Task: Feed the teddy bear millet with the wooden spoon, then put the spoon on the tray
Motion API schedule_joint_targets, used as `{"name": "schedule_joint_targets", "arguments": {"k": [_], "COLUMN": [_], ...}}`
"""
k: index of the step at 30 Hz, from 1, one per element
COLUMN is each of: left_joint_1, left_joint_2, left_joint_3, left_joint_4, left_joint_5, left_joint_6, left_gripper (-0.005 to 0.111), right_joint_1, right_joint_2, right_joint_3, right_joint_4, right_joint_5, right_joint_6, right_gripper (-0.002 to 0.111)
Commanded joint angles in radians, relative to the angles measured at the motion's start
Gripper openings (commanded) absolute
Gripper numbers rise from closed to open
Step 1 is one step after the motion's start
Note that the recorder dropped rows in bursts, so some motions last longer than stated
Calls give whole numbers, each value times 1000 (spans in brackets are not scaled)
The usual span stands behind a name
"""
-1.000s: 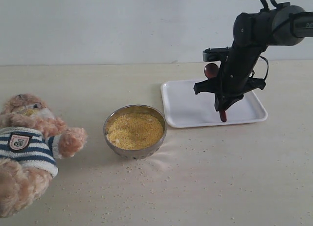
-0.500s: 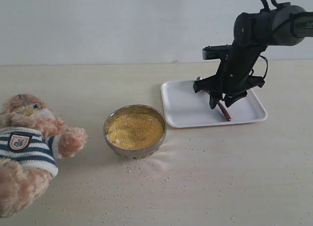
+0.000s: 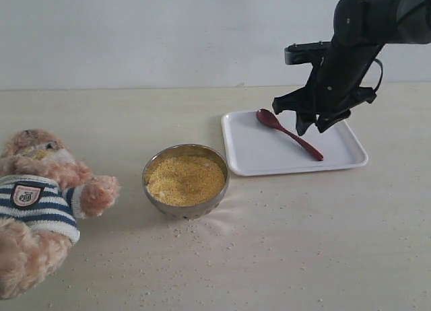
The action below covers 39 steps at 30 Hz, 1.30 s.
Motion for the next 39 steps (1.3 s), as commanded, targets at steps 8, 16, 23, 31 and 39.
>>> {"name": "schedule_joint_targets", "arguments": {"k": [8,16,23,31,39], "left_joint_1": [1,1,1,1,1], "left_joint_2": [-10,-10,-10,-10,-10], "left_joint_3": [1,1,1,1,1], "left_joint_4": [-21,-21,-21,-21,-21], "left_joint_5": [12,10,10,10,10], "left_joint_6": [0,0,0,0,0], "left_gripper": [8,8,8,8,8], "right_joint_1": [-9,-9,-9,-9,-9], "right_joint_2": [-568,-1370,-1822,-1933,-1933], "right_joint_3": [595,1136,1169,1198,1251], "right_joint_4": [-16,102,120,120,124], "right_joint_5": [-380,-408,-127,-178,-227], "right_joint_6": [5,-12,0,0,0], "right_gripper": [0,0,0,0,0]}}
